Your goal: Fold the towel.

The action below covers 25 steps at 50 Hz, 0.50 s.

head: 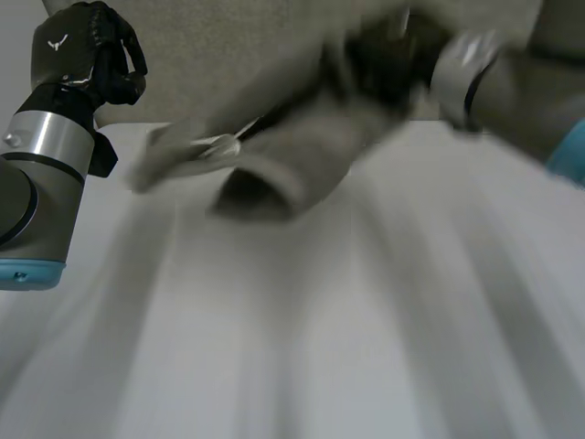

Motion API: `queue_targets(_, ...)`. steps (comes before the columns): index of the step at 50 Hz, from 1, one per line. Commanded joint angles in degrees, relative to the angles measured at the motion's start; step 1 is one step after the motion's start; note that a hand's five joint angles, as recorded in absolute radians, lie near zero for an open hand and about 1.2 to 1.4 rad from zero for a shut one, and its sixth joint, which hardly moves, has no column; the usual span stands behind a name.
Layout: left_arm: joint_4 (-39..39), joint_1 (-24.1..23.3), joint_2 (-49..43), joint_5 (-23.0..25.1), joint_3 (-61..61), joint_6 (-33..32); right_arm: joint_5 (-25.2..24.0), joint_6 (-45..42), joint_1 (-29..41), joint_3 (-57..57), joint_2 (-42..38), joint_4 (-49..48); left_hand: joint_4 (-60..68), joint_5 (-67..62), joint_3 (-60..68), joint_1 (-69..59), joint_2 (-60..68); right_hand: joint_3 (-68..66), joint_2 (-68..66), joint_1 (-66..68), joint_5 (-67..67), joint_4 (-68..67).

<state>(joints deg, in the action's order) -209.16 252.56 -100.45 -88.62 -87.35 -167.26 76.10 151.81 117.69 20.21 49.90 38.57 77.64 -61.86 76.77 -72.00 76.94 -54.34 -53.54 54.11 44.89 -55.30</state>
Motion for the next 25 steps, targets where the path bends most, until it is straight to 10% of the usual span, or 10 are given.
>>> queue_targets(1,-0.02,-0.05,0.61,-0.06,-0.10,0.01,11.05,-22.71,-1.32,23.64,-2.18,-1.36,2.36,-8.14,3.23,-8.00,3.06,44.34,43.54,-44.11,-44.89,45.30)
queue_targets(17,0.06,0.13,0.08,2.13,-0.01,0.10,6.88,-9.09,7.10,37.07,7.22,-17.19,-15.62,9.84,-14.75,9.98,-14.91,44.34,43.54,-44.11,-44.89,45.30)
queue_targets(25,0.06,0.13,0.17,4.77,-0.10,0.36,3.09,-0.73,14.15,43.16,7.05,-25.30,2.36,-8.14,3.23,-8.00,3.06,44.34,43.54,-44.11,-44.89,45.30)
